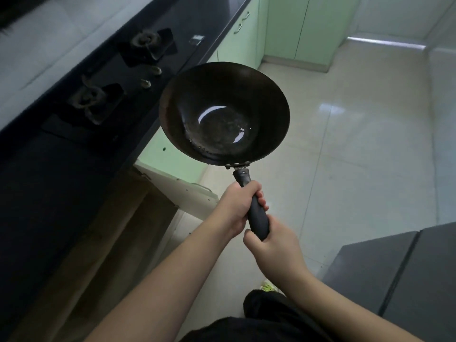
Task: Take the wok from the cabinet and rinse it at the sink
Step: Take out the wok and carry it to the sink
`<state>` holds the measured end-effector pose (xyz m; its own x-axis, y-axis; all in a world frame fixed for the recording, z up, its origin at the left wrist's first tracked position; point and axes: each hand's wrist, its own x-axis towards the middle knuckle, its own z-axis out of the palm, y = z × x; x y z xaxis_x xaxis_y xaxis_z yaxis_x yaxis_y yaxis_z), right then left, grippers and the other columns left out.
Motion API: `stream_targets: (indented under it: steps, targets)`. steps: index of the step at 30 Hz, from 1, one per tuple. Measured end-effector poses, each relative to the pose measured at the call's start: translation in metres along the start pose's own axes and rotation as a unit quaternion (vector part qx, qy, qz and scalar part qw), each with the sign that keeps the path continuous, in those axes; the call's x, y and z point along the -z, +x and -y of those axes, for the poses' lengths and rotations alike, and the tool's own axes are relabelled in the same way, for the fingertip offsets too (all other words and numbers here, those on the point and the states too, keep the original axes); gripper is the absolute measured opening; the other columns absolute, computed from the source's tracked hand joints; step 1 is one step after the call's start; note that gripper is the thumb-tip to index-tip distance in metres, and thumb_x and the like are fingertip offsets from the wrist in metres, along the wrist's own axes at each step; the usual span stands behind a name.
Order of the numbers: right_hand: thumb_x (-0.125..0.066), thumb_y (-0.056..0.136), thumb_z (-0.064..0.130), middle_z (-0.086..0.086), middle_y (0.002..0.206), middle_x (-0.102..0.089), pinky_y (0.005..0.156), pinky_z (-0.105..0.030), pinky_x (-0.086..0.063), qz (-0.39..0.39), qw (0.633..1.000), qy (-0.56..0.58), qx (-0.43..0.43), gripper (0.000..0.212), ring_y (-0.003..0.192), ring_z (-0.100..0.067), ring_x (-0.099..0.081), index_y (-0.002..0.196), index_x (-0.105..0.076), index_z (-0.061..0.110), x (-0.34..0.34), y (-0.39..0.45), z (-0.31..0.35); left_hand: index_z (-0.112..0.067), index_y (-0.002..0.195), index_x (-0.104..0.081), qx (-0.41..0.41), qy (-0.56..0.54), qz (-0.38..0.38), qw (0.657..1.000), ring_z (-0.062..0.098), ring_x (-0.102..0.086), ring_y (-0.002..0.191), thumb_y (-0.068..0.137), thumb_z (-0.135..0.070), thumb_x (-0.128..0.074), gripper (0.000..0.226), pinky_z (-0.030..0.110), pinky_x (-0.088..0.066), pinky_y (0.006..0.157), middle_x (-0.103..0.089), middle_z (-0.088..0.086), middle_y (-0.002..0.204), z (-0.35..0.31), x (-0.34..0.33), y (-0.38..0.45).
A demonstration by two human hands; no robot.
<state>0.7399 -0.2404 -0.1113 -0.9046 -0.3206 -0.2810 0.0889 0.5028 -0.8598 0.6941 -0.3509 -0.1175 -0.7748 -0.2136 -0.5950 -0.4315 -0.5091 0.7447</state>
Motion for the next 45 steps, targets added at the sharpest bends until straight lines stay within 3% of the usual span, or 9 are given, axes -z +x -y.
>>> stream_targets:
  steps: [10, 20, 29, 36, 45]
  targets:
    - [-0.060, 0.078, 0.014, 0.005, 0.053, -0.036, 0.039, -0.018, -0.024, -0.036, 0.999, 0.020, -0.001, 0.021, 0.044, -0.009, -0.029, 0.068, -0.041, 0.010, 0.088, 0.088, -0.006, -0.009, 0.072, -0.045, 0.005, 0.033, 0.011, 0.999, 0.013, -0.045, 0.042, 0.089, -0.001, -0.047, 0.019, 0.024, -0.046, 0.047, -0.046, 0.003, 0.056, -0.034, -0.104, 0.078]
    - [-0.062, 0.078, 0.013, 0.007, 0.050, -0.037, 0.042, -0.019, -0.026, -0.120, 0.992, 0.027, -0.018, 0.026, 0.044, -0.008, -0.033, 0.063, -0.041, 0.015, 0.144, 0.179, -0.006, -0.009, 0.071, -0.047, 0.036, 0.051, 0.090, 0.994, 0.011, -0.046, 0.043, 0.090, -0.002, -0.051, 0.020, 0.024, -0.046, 0.048, -0.048, 0.002, 0.056, -0.069, -0.180, 0.169]
    - [-0.062, 0.079, 0.013, 0.008, 0.049, -0.038, 0.040, -0.018, -0.025, -0.181, 0.983, 0.006, -0.030, 0.026, 0.041, -0.007, -0.033, 0.063, -0.041, 0.015, 0.180, 0.303, 0.034, -0.008, 0.069, -0.050, 0.042, 0.085, 0.150, 0.984, 0.011, -0.050, 0.044, 0.091, -0.006, -0.053, 0.023, 0.027, -0.048, 0.056, -0.051, 0.002, 0.055, -0.152, -0.228, 0.278]
    - [-0.060, 0.077, 0.014, 0.005, 0.052, -0.039, 0.042, -0.022, -0.025, -0.204, 0.977, 0.041, -0.040, 0.023, 0.045, -0.009, -0.031, 0.065, -0.041, 0.012, 0.193, 0.383, 0.061, -0.009, 0.064, -0.047, 0.026, 0.109, 0.186, 0.976, 0.012, -0.049, 0.043, 0.089, -0.003, -0.050, 0.026, 0.025, -0.048, 0.050, -0.049, 0.002, 0.052, -0.208, -0.251, 0.342]
    - [-0.061, 0.077, 0.014, 0.003, 0.054, -0.039, 0.040, -0.018, -0.025, -0.188, 0.981, 0.029, -0.044, 0.023, 0.044, -0.008, -0.031, 0.066, -0.042, 0.008, 0.220, 0.482, 0.070, -0.007, 0.068, -0.047, 0.037, 0.098, 0.155, 0.982, 0.011, -0.049, 0.042, 0.089, 0.000, -0.050, 0.022, 0.024, -0.048, 0.049, -0.048, 0.004, 0.057, -0.253, -0.278, 0.429]
